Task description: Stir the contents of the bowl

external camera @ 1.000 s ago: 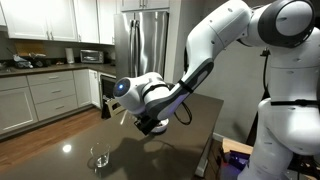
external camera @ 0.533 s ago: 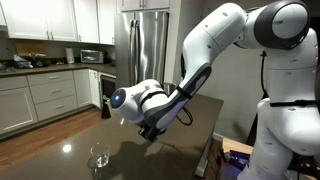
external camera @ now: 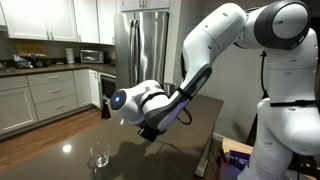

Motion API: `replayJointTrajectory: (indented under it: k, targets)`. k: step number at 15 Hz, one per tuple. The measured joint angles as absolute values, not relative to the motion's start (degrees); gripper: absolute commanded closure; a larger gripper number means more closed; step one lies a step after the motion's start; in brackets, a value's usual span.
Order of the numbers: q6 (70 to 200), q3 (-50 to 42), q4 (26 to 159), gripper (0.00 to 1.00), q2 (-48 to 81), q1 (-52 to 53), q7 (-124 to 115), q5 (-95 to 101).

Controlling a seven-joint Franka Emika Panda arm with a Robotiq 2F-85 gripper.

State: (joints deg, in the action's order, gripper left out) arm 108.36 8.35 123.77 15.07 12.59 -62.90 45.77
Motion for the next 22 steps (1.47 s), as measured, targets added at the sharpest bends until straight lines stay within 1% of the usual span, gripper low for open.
replayJointTrajectory:
  k: [4,5,6,7,8,9,10,11,12,13,14,15,16,17,19,22]
  targets:
    - [109.5,8.4,124.9,0.00,15.2,13.1,-62.7,49.6]
    - [110.0,8.4,125.4,0.09,15.2,13.1,-62.4,50.7]
    - [110.4,8.4,125.8,0.13,15.3,13.1,-62.1,51.8]
    - [110.7,8.3,126.2,0.26,15.4,13.1,-62.0,52.9]
    - [110.9,8.3,126.4,0.16,15.5,13.1,-62.0,53.9]
    - [111.0,8.3,126.7,0.11,15.7,13.1,-62.0,54.9]
    - [111.1,8.2,126.7,0.10,15.8,13.1,-62.0,55.8]
    - [111.2,8.1,126.7,0.15,16.0,13.1,-62.0,56.7]
    - [111.3,8.0,126.7,0.10,16.1,13.1,-62.0,57.3]
    - [111.4,7.9,126.7,0.13,16.2,13.1,-62.0,57.9]
    - [111.6,7.8,126.7,0.11,16.3,13.0,-62.0,58.5]
    - [112.0,7.7,126.7,0.14,16.4,13.0,-62.0,59.0]
    - [112.3,7.6,126.7,0.25,16.5,13.0,-62.0,59.3]
    - [112.7,7.5,126.6,0.29,16.5,13.0,-62.0,59.4]
    - [113.1,7.4,126.5,0.50,16.6,13.0,-62.0,59.4]
    - [113.2,7.4,126.3,0.70,16.9,13.0,-62.0,59.4]
